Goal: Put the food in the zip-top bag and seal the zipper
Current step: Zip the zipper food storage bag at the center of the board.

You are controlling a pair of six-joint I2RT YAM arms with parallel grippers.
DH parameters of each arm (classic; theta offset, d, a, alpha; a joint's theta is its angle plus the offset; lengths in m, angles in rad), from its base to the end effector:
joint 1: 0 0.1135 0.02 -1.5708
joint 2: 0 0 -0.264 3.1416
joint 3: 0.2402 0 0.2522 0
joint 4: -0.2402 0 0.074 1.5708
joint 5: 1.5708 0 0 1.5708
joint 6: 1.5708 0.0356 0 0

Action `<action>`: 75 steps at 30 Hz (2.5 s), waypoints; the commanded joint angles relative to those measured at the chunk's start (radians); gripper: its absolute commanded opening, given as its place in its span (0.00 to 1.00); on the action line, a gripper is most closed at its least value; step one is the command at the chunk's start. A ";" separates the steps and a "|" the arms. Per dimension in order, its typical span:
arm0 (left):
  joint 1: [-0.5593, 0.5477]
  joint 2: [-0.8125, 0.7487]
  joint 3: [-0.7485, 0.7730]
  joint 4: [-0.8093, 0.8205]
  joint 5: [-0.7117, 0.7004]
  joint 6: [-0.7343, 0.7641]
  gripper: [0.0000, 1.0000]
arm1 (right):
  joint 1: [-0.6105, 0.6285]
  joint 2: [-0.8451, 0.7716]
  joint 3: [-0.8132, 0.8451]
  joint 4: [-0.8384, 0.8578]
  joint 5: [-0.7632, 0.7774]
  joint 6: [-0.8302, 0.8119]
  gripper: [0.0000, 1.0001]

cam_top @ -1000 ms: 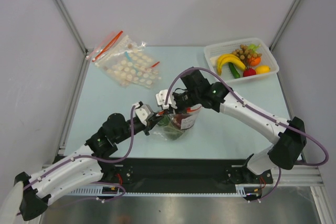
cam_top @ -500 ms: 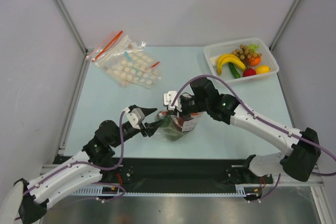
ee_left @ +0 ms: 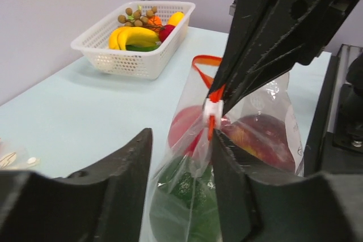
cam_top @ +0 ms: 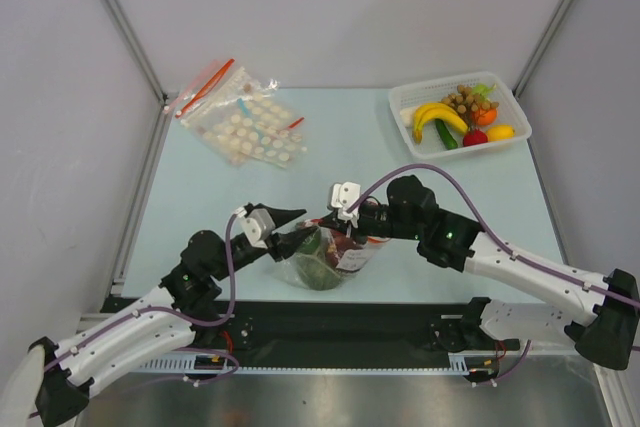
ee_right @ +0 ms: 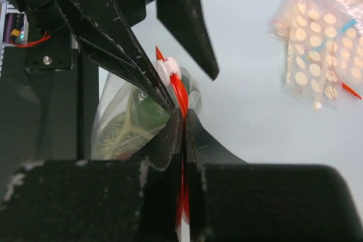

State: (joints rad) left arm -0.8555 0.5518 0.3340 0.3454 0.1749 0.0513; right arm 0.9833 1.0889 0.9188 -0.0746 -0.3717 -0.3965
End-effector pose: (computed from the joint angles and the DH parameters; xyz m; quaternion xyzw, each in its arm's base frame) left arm 0.0973 -0.1214 0.2714 0.3472 0.5628 -0.3458 0.6657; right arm 0.1296 0.2179 0.3391 -0.5807 0.5250 0.3144 0.5370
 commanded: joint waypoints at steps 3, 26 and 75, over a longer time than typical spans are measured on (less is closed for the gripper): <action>-0.005 0.020 0.017 0.075 0.087 -0.010 0.38 | 0.034 -0.041 -0.005 0.136 0.088 0.061 0.00; -0.005 0.071 0.030 0.141 0.331 0.002 0.00 | 0.081 -0.104 -0.021 0.079 -0.052 -0.039 0.48; -0.005 -0.219 -0.090 0.164 0.046 -0.036 0.01 | 0.071 -0.046 0.012 0.027 -0.016 -0.012 0.00</action>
State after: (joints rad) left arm -0.8665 0.3508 0.2306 0.3954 0.2970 0.0257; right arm 1.0714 1.0470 0.9054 -0.0273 -0.4156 -0.4225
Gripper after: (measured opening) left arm 0.005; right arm 0.050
